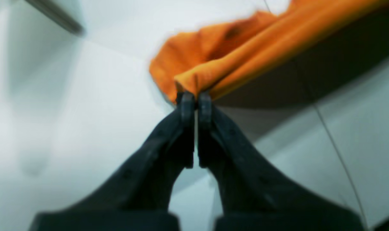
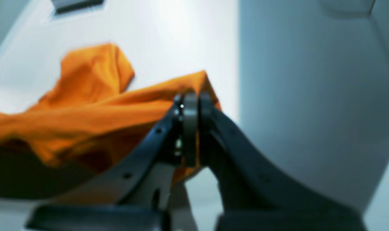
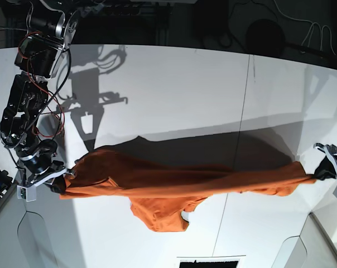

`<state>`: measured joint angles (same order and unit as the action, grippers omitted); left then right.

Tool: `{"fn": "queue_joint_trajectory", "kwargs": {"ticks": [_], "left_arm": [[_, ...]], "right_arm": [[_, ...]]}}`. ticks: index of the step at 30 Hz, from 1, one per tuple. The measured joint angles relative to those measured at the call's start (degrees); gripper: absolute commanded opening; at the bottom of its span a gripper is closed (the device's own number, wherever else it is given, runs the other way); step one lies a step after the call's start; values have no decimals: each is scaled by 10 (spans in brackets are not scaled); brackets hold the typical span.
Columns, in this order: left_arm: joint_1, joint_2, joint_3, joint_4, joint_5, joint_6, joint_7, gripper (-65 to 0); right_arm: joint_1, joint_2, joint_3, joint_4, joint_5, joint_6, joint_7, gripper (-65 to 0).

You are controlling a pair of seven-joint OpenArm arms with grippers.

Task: Layout the t-shirt on the table in an organized manner, then fold the t-shirt properly
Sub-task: 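Lift the stretched shirt and lay it flat onto the table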

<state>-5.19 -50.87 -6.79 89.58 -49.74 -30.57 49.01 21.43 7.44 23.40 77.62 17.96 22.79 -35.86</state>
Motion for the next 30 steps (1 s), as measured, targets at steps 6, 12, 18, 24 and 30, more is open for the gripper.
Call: {"fn": "queue_joint_trajectory", "kwargs": {"ticks": [6, 12, 18, 24, 30], "left_arm": [[73, 2, 1, -1, -7, -17, 5, -650], [85, 2, -1, 3, -6, -17, 16, -650], [85, 1, -19, 77, -25, -30, 41, -650], [125, -10, -66, 177, -32, -36, 58, -650], [226, -10, -160, 255, -51, -49, 63, -650]], "right_arm": [[-44, 1, 0, 2, 18, 19, -2, -650], [-101, 0, 0, 24, 19, 18, 7, -650], [-147, 0, 0, 120, 20, 19, 8, -650], [-181, 2, 0, 174, 31, 19, 2, -650], [-215, 5, 27, 186, 51, 23, -3, -650]]}}
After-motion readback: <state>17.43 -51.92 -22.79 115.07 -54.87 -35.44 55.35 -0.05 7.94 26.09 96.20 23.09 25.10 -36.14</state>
